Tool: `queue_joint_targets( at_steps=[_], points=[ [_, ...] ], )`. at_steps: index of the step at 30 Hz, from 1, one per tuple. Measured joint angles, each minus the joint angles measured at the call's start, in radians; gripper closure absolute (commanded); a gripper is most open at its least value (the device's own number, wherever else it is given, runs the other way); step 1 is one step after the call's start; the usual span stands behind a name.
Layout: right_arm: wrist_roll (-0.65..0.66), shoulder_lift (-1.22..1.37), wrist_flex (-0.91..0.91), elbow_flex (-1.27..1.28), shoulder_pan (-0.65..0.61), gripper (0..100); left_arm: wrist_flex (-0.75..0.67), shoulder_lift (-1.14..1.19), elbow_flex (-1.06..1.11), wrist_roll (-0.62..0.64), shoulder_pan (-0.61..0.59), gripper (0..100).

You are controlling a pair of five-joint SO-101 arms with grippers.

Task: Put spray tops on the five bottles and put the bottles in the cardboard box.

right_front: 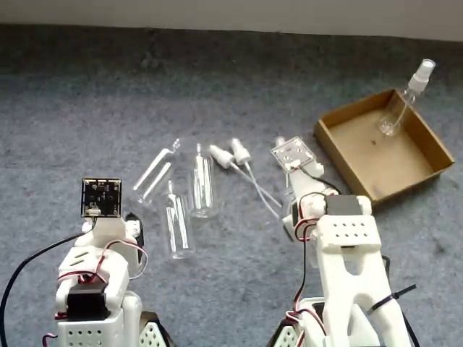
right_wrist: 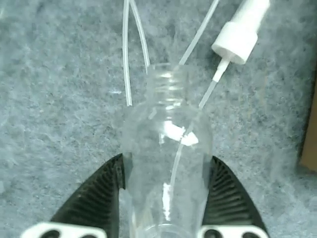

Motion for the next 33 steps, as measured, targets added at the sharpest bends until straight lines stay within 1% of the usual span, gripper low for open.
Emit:
queue_joint_targets(
  at_steps=[5, 8, 13, 22, 30, 33],
  points=[
    [0.075, 0.0, -0.006, 0.098, 0.0, 92.0, 0.0, 0.0, 0.0, 0.0, 0.0, 99],
    [0.106, 0.0, -0.054, 0.143, 0.0, 90.7, 0.0, 0.0, 0.0, 0.0, 0.0, 99],
    [0.118, 0.0, -0.094, 0.193, 0.0, 80.5, 0.0, 0.0, 0.0, 0.0, 0.0, 99],
    [0.118, 0.0, -0.097, 0.196, -0.003, 79.3, 0.0, 0.0, 0.0, 0.0, 0.0, 99],
    [0.118, 0.0, -0.097, 0.196, -0.115, 79.2, 0.0, 0.0, 0.0, 0.0, 0.0, 99],
    [0.118, 0.0, -0.097, 0.196, -0.137, 79.2, 0.0, 0.0, 0.0, 0.0, 0.0, 99]
  ],
)
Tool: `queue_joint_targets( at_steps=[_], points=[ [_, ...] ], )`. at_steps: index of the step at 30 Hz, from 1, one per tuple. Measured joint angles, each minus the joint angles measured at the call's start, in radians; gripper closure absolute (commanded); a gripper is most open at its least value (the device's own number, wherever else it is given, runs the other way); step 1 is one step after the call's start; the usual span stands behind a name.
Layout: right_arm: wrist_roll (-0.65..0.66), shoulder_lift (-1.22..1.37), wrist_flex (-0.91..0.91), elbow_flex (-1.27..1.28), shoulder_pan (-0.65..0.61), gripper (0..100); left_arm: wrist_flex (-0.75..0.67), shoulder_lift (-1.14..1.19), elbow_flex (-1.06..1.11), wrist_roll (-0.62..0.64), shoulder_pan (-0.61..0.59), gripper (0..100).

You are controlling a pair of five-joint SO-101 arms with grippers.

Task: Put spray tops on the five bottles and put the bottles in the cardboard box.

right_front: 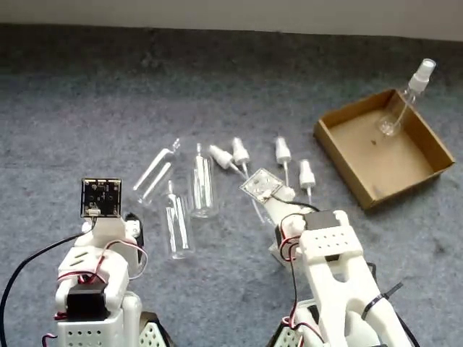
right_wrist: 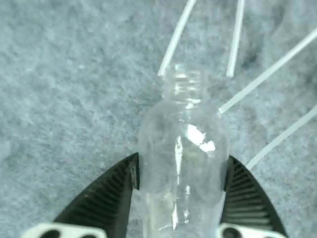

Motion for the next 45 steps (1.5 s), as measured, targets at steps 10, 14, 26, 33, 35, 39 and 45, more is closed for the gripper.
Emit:
queue_joint_targets(
  at_steps=[10, 14, 26, 33, 35, 39, 45],
  points=[
    [0.0, 0.0, 0.0, 0.0, -0.026, 71.2, 0.0, 0.0, 0.0, 0.0, 0.0, 99],
    [0.055, 0.0, 0.0, 0.0, -0.026, 71.1, 0.0, 0.0, 0.0, 0.0, 0.0, 99],
    [0.164, 0.0, 0.0, 0.0, -0.041, 71.1, 0.0, 0.0, 0.0, 0.0, 0.0, 99],
    [0.164, 0.0, 0.0, 0.0, -0.138, 71.1, 0.0, 0.0, 0.0, 0.0, 0.0, 99],
    [0.164, 0.0, 0.0, 0.0, -0.137, 71.3, 0.0, 0.0, 0.0, 0.0, 0.0, 99],
    [0.164, 0.0, 0.0, 0.0, -0.138, 71.3, 0.0, 0.0, 0.0, 0.0, 0.0, 99],
    [0.164, 0.0, 0.0, 0.0, -0.138, 79.9, 0.0, 0.0, 0.0, 0.0, 0.0, 99]
  ],
)
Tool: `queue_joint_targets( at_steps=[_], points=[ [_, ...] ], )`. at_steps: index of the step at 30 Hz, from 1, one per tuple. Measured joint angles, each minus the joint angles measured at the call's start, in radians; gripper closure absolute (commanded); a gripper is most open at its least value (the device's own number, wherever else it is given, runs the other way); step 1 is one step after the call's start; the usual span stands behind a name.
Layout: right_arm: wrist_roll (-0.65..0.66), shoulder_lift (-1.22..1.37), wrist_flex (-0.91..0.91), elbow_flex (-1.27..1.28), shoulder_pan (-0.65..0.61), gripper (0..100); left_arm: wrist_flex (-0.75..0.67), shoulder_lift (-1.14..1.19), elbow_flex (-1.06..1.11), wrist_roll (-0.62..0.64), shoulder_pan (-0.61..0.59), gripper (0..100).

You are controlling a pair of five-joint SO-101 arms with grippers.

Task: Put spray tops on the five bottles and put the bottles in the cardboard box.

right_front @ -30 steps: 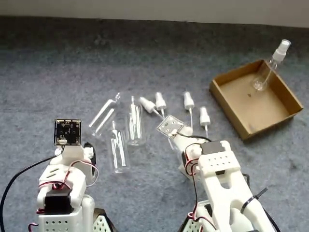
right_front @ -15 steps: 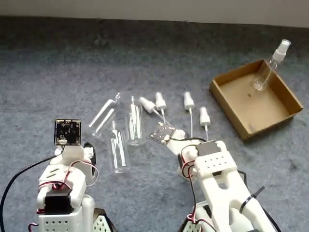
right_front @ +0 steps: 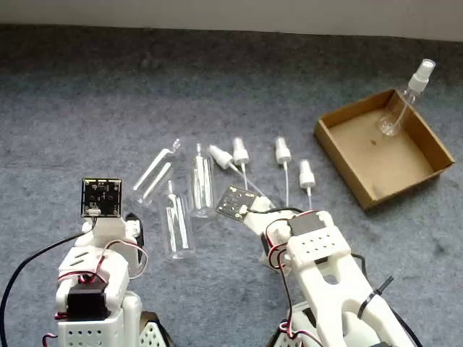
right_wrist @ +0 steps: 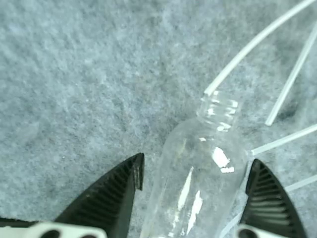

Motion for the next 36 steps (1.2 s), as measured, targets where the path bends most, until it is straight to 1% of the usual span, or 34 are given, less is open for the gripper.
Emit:
queue_joint_targets(
  at_steps=[2, 4, 6, 11, 14, 16, 18, 22, 26, 32, 34, 36],
  points=[
    [0.0, 0.0, 0.0, 0.0, 0.0, 84.0, 0.0, 0.0, 0.0, 0.0, 0.0, 99],
    [0.0, 0.0, 0.0, 0.0, 0.0, 85.7, 0.0, 0.0, 0.0, 0.0, 0.0, 99],
    [0.0, 0.0, 0.0, 0.0, 0.009, 85.7, 0.0, 0.0, 0.0, 0.0, 0.0, 99],
    [0.0, -0.041, 0.009, -0.029, 0.101, 85.7, 0.0, 0.0, 0.0, 0.0, 0.0, 99],
    [0.0, -0.114, 0.094, -0.104, 0.138, 85.7, 0.0, 0.0, 0.0, 0.0, 0.0, 99],
    [-0.005, -0.18, 0.157, -0.164, 0.14, 85.7, 0.0, 0.0, 0.0, 0.0, 0.0, 99],
    [-0.058, -0.25, 0.201, -0.226, 0.138, 85.7, 0.0, 0.0, 0.0, 0.0, 0.0, 99],
    [-0.21, -0.374, 0.238, -0.311, 0.143, 85.7, 0.0, 0.0, 0.0, 0.0, 0.014, 99],
    [-0.399, -0.445, 0.238, -0.345, 0.143, 85.7, 0.0, 0.0, 0.0, 0.0, 0.077, 99],
    [-0.667, -0.506, 0.238, -0.347, 0.146, 85.7, 0.0, 0.0, 0.0, 0.0, 0.083, 99],
    [-0.715, -0.545, 0.258, -0.347, 0.146, 85.7, 0.0, 0.0, 0.0, 0.0, 0.086, 99],
    [-0.729, -0.597, 0.285, -0.347, 0.146, 85.7, 0.0, 0.0, 0.0, 0.0, 0.086, 99]
  ],
)
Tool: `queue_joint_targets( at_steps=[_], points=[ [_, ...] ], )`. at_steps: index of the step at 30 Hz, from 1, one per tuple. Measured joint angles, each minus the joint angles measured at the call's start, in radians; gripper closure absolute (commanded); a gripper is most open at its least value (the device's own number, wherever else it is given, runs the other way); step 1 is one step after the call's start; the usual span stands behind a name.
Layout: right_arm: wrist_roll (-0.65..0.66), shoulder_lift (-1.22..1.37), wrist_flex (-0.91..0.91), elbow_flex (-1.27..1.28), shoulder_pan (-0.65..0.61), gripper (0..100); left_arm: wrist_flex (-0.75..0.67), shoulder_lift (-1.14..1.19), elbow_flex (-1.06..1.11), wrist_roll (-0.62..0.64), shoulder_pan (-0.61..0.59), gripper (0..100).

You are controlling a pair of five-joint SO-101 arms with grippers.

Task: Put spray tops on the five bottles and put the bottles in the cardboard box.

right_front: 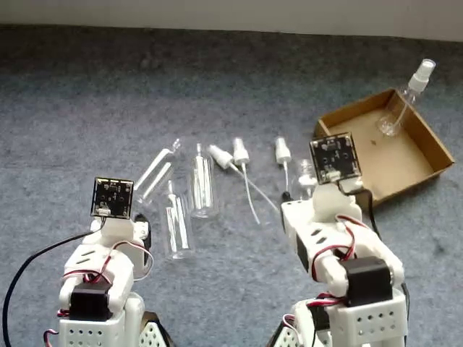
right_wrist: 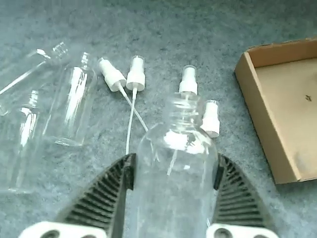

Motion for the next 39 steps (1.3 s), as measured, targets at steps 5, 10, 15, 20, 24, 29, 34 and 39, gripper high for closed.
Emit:
queue_joint_targets(
  at_steps=[5, 10, 15, 20, 24, 29, 34, 39],
  points=[
    [-0.009, -0.143, 0.008, -0.002, 0.0, 85.7, 0.0, 0.0, 0.0, 0.0, 0.0, 99],
    [-0.009, -0.262, -0.054, 0.097, 0.0, 85.7, 0.0, 0.0, 0.0, 0.0, 0.003, 99],
    [-0.009, -0.368, -0.18, 0.304, 0.0, 85.7, 0.0, 0.0, 0.0, 0.0, 0.006, 99],
    [-0.009, -0.457, -0.275, 0.446, 0.046, 85.7, 0.0, 0.002, -0.02, -0.06, 0.006, 99],
    [-0.046, -0.503, -0.331, 0.52, 0.106, 85.7, 0.0, -0.002, -0.11, -0.103, 0.006, 99],
    [-0.152, -0.512, -0.404, 0.601, 0.118, 85.7, 0.0, 0.083, -0.245, -0.175, 0.006, 99],
    [-0.226, -0.519, -0.466, 0.667, 0.124, 85.7, 0.0, 0.35, -0.445, -0.183, 0.005, 99],
    [-0.255, -0.519, -0.496, 0.7, 0.158, 85.7, 0.0, 0.635, -0.657, -0.181, 0.043, 99]
  ],
)
